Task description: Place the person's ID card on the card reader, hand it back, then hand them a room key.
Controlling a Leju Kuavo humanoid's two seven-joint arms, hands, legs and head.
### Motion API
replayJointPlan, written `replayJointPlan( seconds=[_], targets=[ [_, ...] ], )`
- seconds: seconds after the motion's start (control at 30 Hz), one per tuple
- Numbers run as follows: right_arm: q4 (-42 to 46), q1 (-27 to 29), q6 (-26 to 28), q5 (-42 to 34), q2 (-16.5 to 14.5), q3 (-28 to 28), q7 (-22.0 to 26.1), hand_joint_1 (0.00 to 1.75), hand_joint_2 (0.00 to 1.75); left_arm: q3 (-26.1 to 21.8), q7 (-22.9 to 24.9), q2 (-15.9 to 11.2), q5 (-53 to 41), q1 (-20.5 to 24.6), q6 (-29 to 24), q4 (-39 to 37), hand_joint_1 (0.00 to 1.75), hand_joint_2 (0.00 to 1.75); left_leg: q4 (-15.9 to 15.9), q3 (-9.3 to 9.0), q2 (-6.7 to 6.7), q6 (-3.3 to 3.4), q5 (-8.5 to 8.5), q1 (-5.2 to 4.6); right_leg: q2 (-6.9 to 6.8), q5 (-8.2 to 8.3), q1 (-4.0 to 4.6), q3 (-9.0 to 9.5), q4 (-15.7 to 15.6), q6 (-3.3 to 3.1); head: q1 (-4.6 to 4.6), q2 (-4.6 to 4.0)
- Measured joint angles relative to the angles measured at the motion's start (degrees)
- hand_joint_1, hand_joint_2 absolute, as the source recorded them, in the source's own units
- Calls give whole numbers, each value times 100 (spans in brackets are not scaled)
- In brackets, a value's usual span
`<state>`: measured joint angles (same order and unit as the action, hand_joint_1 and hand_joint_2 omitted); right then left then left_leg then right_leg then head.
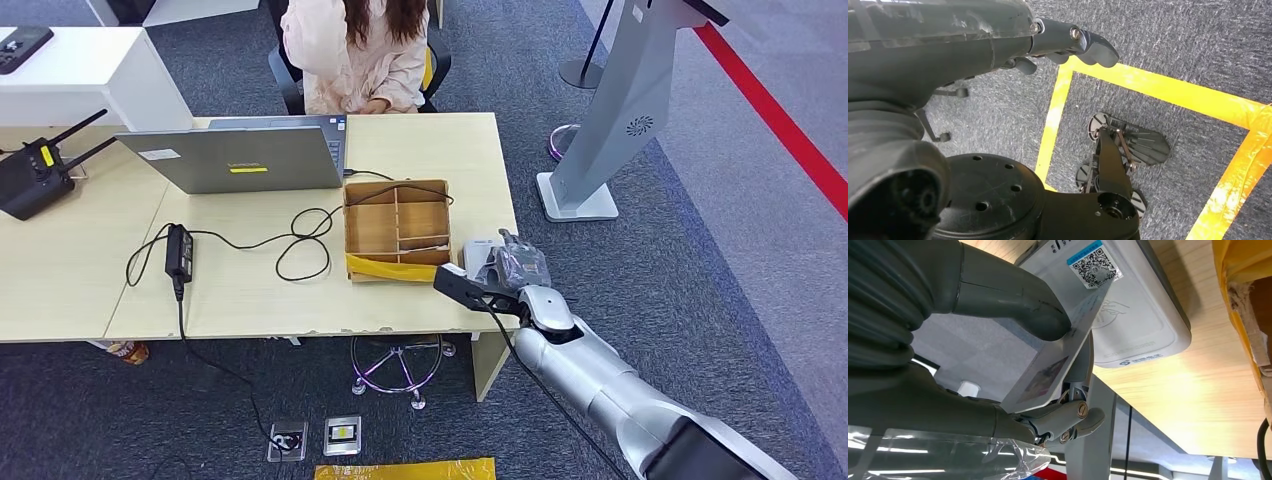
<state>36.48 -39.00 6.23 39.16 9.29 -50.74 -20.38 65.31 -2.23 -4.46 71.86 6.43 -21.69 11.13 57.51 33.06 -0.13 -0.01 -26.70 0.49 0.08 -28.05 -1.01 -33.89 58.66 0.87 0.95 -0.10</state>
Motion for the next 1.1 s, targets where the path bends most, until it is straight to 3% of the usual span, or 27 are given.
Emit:
replayJointPlan(
  seconds=[0.63,0.87,1.1],
  targets=[
    [52,-79,-107,268,67,152,-227,175,175,31,2,0,-48,-2,10,0,0,0,0,1,-1,0,1,0,-3,1,0,6,1,0,0,1],
    [755,-806,-561,319,100,162,-562,175,175,46,-40,1,-71,0,11,-4,0,0,0,1,6,-1,3,0,1,5,-1,3,4,3,0,1],
    [1173,-1509,-689,222,-242,139,-378,175,175,46,-152,18,8,27,8,-7,0,0,0,2,3,-4,5,7,-1,2,7,2,4,-1,1,1]
  ],
)
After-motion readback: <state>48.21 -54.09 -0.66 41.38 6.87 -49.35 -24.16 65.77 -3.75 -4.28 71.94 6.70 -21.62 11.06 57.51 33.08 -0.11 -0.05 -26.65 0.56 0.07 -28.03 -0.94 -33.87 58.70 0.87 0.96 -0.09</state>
